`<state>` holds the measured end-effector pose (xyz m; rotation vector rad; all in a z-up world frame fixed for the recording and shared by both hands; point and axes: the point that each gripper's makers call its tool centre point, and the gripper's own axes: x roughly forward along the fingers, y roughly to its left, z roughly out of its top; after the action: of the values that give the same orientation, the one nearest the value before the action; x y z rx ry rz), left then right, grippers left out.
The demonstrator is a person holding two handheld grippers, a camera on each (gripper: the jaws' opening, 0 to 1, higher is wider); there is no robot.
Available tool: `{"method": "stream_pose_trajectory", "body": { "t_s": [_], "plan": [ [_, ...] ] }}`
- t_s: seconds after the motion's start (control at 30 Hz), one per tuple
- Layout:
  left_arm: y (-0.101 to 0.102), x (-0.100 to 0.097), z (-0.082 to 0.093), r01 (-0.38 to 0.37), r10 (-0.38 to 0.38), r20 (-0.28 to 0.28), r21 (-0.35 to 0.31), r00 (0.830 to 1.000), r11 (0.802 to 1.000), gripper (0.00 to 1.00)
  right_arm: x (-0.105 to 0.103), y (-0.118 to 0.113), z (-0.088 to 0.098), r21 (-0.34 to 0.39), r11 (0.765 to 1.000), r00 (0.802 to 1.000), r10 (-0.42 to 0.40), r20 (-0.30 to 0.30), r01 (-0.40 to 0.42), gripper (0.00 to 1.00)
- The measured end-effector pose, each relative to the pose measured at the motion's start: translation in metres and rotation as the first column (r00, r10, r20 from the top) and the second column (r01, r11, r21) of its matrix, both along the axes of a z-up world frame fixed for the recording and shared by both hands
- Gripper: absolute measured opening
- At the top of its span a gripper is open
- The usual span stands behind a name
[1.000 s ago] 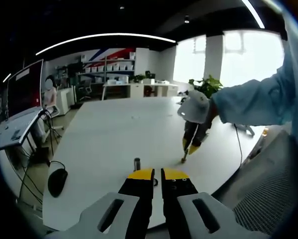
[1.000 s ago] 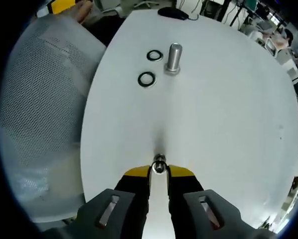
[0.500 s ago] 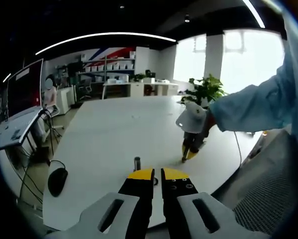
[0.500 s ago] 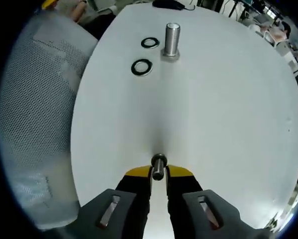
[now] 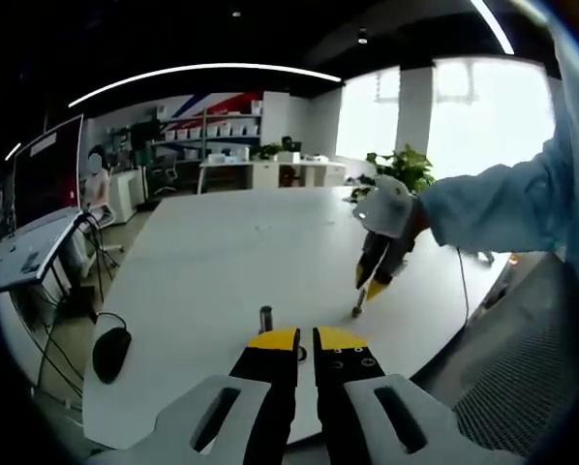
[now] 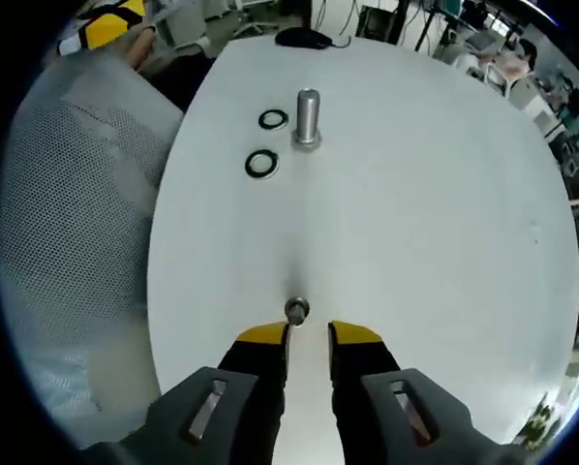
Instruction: Place the washer onto the threaded stud by aligning its center hole with the stud, sliding it down to the base, and recovering from edge contact or off-axis alignment until the washer reaches the visible bottom stop.
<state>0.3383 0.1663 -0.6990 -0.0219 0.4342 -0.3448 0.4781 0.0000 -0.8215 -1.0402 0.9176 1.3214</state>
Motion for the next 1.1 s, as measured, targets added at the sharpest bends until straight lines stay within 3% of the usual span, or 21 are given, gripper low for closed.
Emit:
{"method": "stream_pose_trajectory", "body": {
  "t_s": [0.17, 0.3, 0.4, 0.47, 0.53, 0.63, 0.8, 0.87, 0.9, 0.93, 0.97, 1.03, 1.1],
  "plan": [
    [-0.001, -0.001, 0.000, 0.005, -0.005, 0.003, 0.002, 1.000, 1.000, 0.03, 0.003, -0.006, 0.032, 0.099, 0.992, 0.995, -0.085, 0.049, 0.080, 0.19],
    [-0.002, -0.002, 0.000, 0.013, -0.013, 0.005, 0.006, 1.000, 1.000, 0.03, 0.001, -0.013, 0.060, 0.217, 0.954, 0.973, -0.224, 0.055, 0.207, 0.19],
    [-0.004, -0.004, 0.000, 0.022, -0.022, 0.002, 0.001, 1.000, 1.000, 0.04, -0.008, -0.019, 0.075, 0.284, 0.926, 0.959, -0.278, 0.061, 0.250, 0.19],
    [-0.006, -0.002, 0.011, 0.018, -0.016, 0.054, -0.051, 0.998, 0.999, 0.08, -0.014, -0.024, 0.083, 0.311, 0.913, 0.952, -0.298, 0.067, 0.264, 0.19],
    [-0.003, -0.003, 0.006, 0.013, -0.012, 0.035, -0.029, 0.999, 1.000, 0.10, -0.020, -0.029, 0.092, 0.365, 0.879, 0.935, -0.349, 0.058, 0.305, 0.19],
    [-0.005, -0.003, 0.002, 0.026, -0.026, 0.015, -0.007, 1.000, 1.000, 0.09, -0.031, -0.032, 0.109, 0.480, 0.787, 0.902, -0.432, -0.019, 0.387, 0.21],
    [-0.006, -0.005, 0.000, 0.035, -0.035, 0.007, 0.005, 0.999, 0.999, 0.09, -0.036, -0.050, 0.127, 0.565, 0.696, 0.848, -0.530, -0.012, 0.443, 0.21],
    [-0.009, -0.007, -0.001, 0.043, -0.043, -0.001, 0.015, 0.999, 0.999, 0.08, -0.035, -0.058, 0.140, 0.628, 0.624, 0.811, -0.585, -0.019, 0.464, 0.21],
    [-0.010, -0.008, -0.003, 0.050, -0.050, -0.009, 0.021, 0.999, 0.999, 0.08, -0.038, -0.064, 0.146, 0.653, 0.575, 0.786, -0.616, -0.050, 0.493, 0.21],
    [-0.010, -0.008, -0.003, 0.055, -0.055, -0.012, 0.022, 0.998, 0.998, 0.08, -0.039, -0.066, 0.148, 0.661, 0.560, 0.778, -0.626, -0.057, 0.499, 0.21],
    [-0.011, -0.009, -0.004, 0.060, -0.060, -0.013, 0.024, 0.998, 0.998, 0.08, -0.040, -0.071, 0.152, 0.677, 0.530, 0.761, -0.645, -0.069, 0.510, 0.21],
    [-0.010, -0.010, -0.005, 0.065, -0.064, -0.015, 0.033, 0.998, 0.997, 0.08, -0.044, -0.090, 0.164, 0.716, 0.455, 0.707, -0.704, -0.075, 0.529, 0.21],
    [-0.007, -0.013, -0.008, 0.066, -0.066, -0.026, 0.038, 0.998, 0.997, 0.07, -0.048, -0.102, 0.173, 0.748, 0.400, 0.669, -0.739, -0.078, 0.530, 0.20]
  ]
}}
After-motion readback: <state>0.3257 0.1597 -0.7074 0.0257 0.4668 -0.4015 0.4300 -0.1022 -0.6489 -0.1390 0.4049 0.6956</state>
